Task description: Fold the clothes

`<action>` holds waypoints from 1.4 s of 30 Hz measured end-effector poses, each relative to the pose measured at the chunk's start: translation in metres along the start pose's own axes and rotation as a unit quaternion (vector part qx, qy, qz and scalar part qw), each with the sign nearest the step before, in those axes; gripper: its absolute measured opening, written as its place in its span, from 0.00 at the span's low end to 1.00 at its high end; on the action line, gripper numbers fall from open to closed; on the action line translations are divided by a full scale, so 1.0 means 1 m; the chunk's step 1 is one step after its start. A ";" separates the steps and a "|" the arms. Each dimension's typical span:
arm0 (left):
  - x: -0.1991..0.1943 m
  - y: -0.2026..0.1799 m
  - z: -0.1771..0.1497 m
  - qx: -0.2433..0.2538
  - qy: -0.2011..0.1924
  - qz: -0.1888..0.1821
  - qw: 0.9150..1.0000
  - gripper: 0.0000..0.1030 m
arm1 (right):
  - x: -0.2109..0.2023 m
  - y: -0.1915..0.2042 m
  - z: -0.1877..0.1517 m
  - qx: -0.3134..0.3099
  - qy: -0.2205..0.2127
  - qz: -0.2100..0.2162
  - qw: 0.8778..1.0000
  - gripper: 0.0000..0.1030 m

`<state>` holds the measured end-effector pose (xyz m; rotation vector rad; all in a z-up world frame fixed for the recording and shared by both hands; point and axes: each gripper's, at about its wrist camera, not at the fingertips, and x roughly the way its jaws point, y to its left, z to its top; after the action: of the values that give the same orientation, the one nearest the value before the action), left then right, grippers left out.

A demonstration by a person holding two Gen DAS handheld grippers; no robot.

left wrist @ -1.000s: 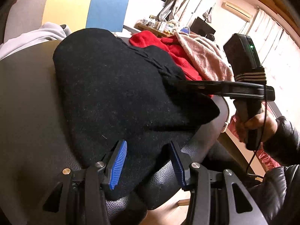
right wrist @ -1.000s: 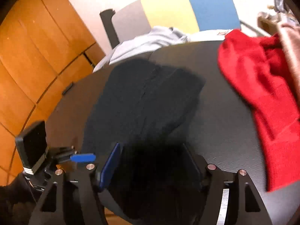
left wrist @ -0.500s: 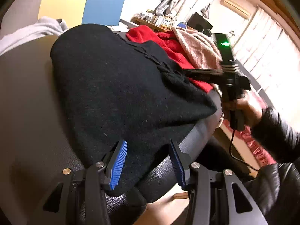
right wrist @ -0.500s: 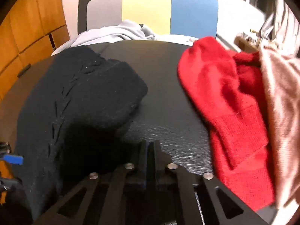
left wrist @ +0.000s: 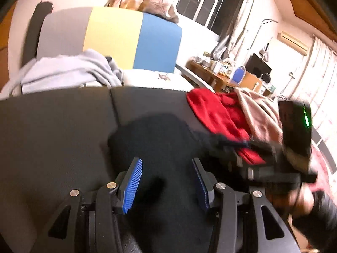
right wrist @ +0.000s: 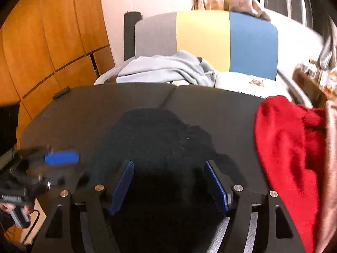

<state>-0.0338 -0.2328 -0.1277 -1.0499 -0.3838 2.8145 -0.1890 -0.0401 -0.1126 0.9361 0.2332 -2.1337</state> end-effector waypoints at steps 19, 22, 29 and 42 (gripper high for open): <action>0.078 0.010 -0.004 -0.005 0.067 0.117 0.991 0.53 | 0.029 -0.044 -0.062 0.066 0.010 -0.007 0.998 0.97; 0.062 0.036 0.001 -0.081 0.050 0.055 0.994 0.53 | 0.024 -0.048 -0.062 0.075 0.009 0.008 0.997 0.98; 0.014 0.109 -0.036 -0.219 0.026 -0.087 0.971 0.62 | -0.006 -0.076 -0.064 0.137 0.025 0.090 0.986 1.00; 0.066 0.059 -0.039 -0.147 0.074 -0.140 0.976 0.71 | 0.049 -0.059 -0.050 0.114 0.058 0.138 0.982 1.00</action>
<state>-0.0590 -0.2691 -0.2134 -1.1452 -0.8768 2.4621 -0.2251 -0.0071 -0.1896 1.1544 -0.0827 -1.8784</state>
